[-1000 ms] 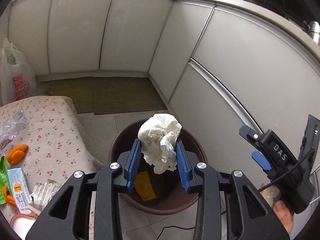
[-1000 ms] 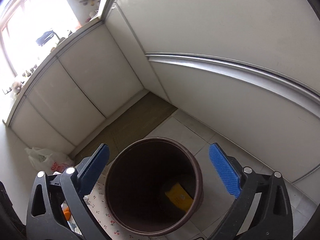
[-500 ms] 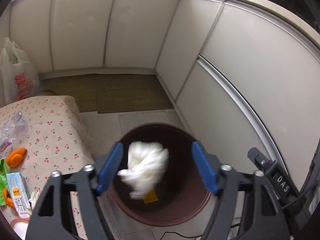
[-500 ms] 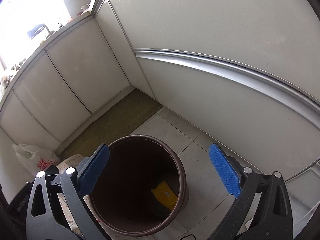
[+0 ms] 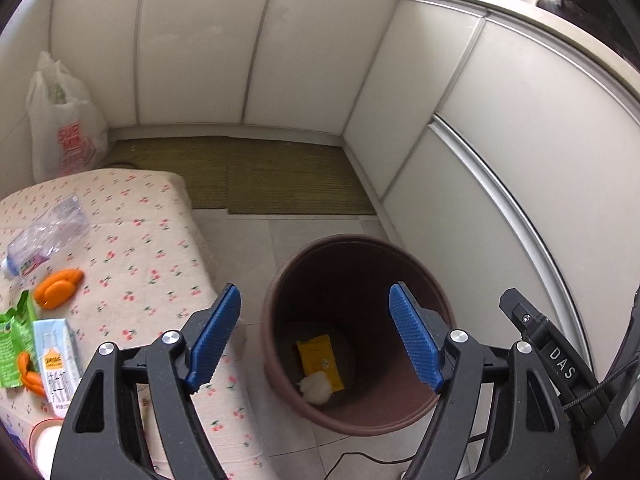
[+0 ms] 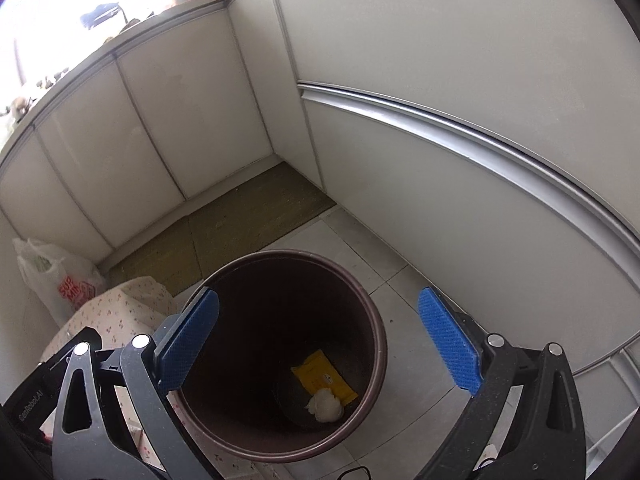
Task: Collect trash
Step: 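Move both tools back over the table toward the remaining trash, then grasp the paper cup with the left tool while the right tool grasps the green wrapper, then carry the green wrapper to the bin and release it with the right tool, then open the left tool over the brown bin to drop the paper cup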
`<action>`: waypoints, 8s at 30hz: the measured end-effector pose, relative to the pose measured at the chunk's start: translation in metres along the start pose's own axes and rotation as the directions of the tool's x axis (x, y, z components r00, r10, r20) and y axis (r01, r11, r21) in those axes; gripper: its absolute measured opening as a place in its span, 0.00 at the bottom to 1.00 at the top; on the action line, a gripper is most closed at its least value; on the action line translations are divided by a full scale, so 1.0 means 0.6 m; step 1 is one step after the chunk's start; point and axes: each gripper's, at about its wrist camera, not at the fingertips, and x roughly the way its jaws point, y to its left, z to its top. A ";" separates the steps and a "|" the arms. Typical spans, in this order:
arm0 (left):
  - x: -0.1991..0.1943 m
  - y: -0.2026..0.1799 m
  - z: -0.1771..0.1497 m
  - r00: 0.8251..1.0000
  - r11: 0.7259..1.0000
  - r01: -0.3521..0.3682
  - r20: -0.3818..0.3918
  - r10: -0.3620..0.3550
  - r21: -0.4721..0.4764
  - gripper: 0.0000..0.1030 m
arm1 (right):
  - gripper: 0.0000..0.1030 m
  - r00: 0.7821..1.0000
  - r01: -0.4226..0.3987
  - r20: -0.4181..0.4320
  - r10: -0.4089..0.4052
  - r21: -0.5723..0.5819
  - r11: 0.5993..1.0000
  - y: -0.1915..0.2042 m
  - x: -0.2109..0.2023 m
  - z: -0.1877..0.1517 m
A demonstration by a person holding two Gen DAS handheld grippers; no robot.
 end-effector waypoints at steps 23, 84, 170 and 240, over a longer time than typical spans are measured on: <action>-0.059 0.286 -0.054 0.984 0.951 -0.180 -0.042 0.175 -0.253 0.76 | 0.93 0.975 -0.211 -0.136 0.175 -0.323 0.923 0.287 -0.010 -0.095; -0.329 0.748 -0.288 0.969 0.698 -0.200 -0.032 0.245 -0.687 0.08 | 0.93 0.667 -0.699 -0.641 0.379 -0.365 0.615 0.585 -0.076 -0.334; -0.322 0.692 -0.250 0.961 0.689 -0.079 0.129 0.245 -0.720 0.25 | 0.06 0.666 -0.746 -0.317 0.675 -0.312 0.589 0.419 -0.205 -0.174; 0.011 -0.052 -0.045 0.996 0.999 0.041 -0.081 -0.042 -0.019 0.54 | 0.93 0.991 -0.137 0.010 0.136 0.101 0.985 -0.069 -0.063 0.050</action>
